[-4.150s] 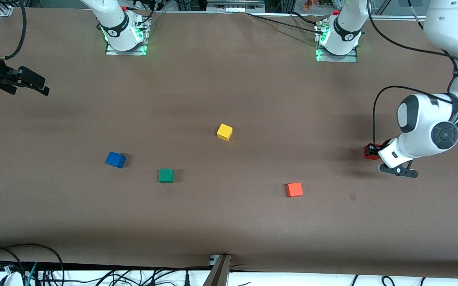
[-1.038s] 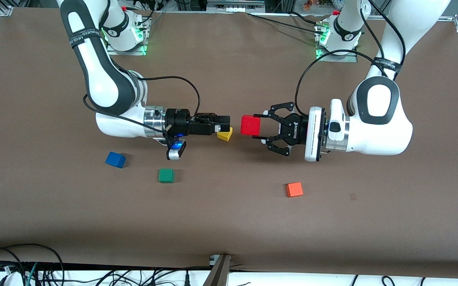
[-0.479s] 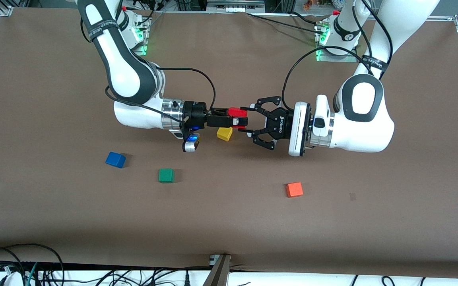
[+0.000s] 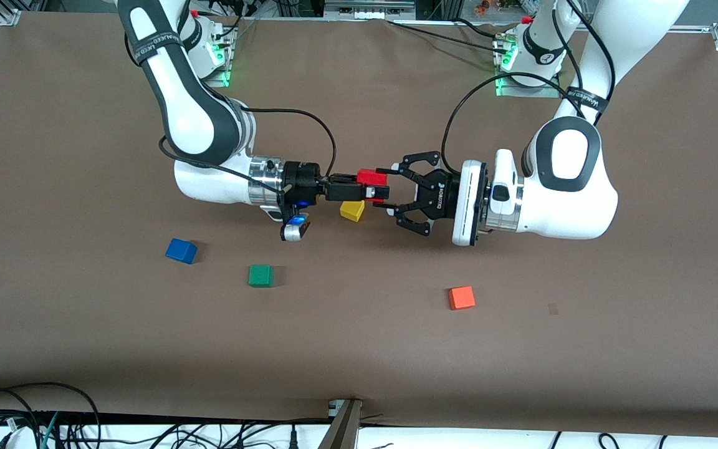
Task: Pass red block to right arm, stack on blue
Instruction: 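Carry the red cube toward the right gripper and close the right gripper on it, then open the left gripper and withdraw it while the right gripper holds the cube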
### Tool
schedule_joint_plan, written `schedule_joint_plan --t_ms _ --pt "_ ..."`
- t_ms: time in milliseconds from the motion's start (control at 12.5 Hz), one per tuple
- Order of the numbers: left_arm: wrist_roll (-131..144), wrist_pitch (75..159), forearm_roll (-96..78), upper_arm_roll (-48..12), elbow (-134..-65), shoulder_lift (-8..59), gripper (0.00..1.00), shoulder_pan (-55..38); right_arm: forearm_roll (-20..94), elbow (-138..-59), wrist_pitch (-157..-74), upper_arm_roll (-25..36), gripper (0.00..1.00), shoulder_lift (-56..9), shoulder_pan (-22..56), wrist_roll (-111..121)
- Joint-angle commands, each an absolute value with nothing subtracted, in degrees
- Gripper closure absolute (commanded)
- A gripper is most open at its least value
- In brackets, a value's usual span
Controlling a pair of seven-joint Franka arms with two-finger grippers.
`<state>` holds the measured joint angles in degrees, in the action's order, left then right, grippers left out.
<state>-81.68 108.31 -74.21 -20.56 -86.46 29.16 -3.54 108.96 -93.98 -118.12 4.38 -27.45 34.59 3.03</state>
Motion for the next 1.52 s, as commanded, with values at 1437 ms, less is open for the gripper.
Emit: schedule_joint_plan --t_ms 1437 --pt "-62.2 92.6 -23.9 -19.1 -74.5 26.5 0.0 11.5 53.3 -93.7 -114.6 5.2 1.0 -28.5 24.2 2.1"
